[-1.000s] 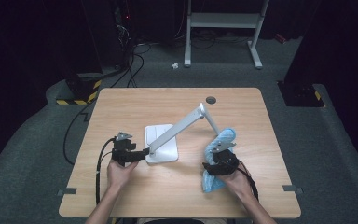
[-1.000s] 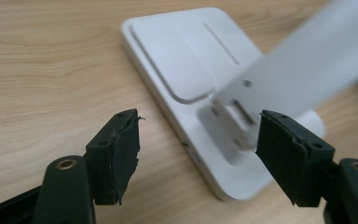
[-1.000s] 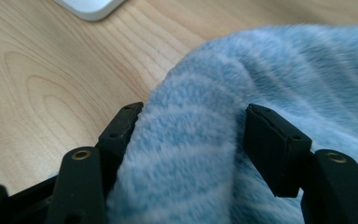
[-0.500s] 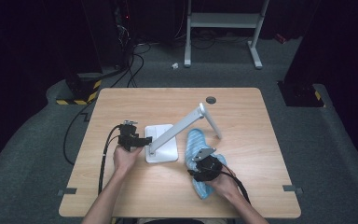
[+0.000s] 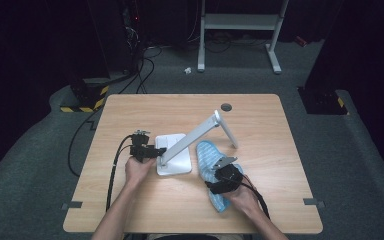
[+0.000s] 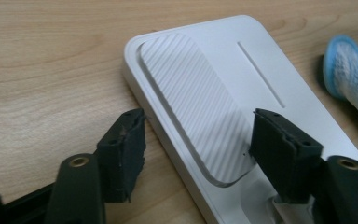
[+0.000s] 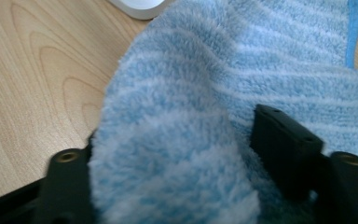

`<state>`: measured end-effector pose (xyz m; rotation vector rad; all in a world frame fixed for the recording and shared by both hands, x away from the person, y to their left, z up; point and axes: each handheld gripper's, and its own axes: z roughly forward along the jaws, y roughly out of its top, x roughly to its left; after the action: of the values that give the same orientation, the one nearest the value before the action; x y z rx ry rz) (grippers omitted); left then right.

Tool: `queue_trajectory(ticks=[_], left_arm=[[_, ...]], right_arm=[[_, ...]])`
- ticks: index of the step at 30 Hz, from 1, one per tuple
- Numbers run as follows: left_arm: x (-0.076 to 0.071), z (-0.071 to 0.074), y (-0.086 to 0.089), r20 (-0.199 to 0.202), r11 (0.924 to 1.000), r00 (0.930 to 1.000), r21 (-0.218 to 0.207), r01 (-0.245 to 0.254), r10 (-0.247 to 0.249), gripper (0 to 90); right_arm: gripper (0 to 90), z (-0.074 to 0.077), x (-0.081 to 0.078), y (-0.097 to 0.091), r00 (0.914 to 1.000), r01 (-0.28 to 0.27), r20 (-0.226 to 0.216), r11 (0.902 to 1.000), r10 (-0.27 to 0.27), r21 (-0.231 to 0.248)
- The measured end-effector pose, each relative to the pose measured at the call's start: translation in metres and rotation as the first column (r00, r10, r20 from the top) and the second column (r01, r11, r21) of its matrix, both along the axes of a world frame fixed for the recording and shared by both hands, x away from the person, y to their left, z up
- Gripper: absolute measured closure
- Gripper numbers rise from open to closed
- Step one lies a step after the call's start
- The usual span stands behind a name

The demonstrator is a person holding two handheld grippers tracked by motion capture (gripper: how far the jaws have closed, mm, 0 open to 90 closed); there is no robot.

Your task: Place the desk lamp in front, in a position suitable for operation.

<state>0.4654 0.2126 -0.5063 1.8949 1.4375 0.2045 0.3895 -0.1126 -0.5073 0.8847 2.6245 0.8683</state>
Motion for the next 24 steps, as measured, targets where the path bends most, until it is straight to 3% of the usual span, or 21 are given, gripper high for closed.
queue_trajectory(ticks=[4,11,15,20,24], left_arm=[[-0.007,0.004,-0.006,0.017,0.9979,0.9991,0.053,0.038,-0.039,38.2],[-0.016,0.007,-0.016,0.013,0.9914,0.9954,0.091,0.093,-0.095,39.6],[-0.024,0.010,-0.024,0.008,0.9856,0.9926,0.120,0.119,-0.121,41.1],[-0.037,0.009,-0.027,-0.003,0.9858,0.9904,0.096,0.138,-0.138,42.2],[-0.043,0.011,-0.029,-0.017,0.9832,0.9892,0.109,0.146,-0.145,41.3]], right_arm=[[51.5,0.003,0.005,-0.010,0.9986,0.044,-0.030,0.9988,-0.043,0.023],[66.8,0.008,0.021,-0.035,0.9857,0.167,0.011,0.9852,-0.168,0.038],[69.5,0.013,0.030,-0.054,0.9653,0.256,0.031,0.9638,-0.259,0.073],[70.0,0.014,0.030,-0.066,0.9437,0.319,0.063,0.9437,-0.325,0.087],[62.1,0.010,0.029,-0.067,0.9373,0.338,0.070,0.9395,-0.342,0.055]])
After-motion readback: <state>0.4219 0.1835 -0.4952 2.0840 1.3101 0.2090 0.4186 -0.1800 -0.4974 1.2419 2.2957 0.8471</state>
